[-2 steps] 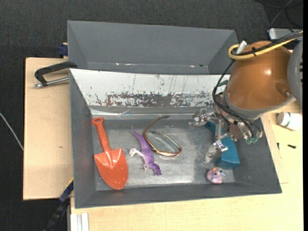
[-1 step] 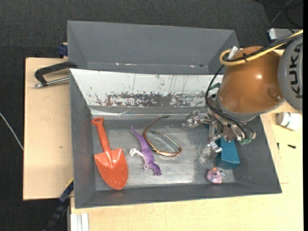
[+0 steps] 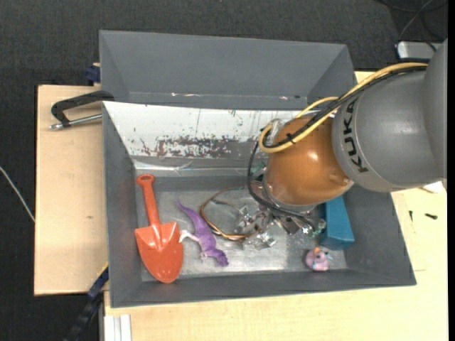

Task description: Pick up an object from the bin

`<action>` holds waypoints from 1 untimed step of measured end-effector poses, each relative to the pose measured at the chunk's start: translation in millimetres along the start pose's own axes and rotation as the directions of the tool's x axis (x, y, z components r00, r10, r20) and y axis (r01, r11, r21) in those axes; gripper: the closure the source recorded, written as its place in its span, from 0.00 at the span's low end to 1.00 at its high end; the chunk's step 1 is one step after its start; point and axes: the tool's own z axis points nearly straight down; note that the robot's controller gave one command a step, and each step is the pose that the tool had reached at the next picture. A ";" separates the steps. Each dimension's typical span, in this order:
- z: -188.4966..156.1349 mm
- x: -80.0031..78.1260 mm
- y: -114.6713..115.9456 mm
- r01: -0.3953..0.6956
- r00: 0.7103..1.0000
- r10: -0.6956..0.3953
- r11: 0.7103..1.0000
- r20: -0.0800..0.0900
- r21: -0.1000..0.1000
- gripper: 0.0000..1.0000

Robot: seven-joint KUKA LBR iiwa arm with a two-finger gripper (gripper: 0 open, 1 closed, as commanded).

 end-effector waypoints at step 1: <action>0.0 0.2 -0.1 0.000 1.000 0.000 1.000 0.000 0.000 1.00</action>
Offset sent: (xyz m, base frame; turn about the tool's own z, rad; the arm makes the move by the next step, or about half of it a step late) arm -0.0010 -0.0098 0.0662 0.0165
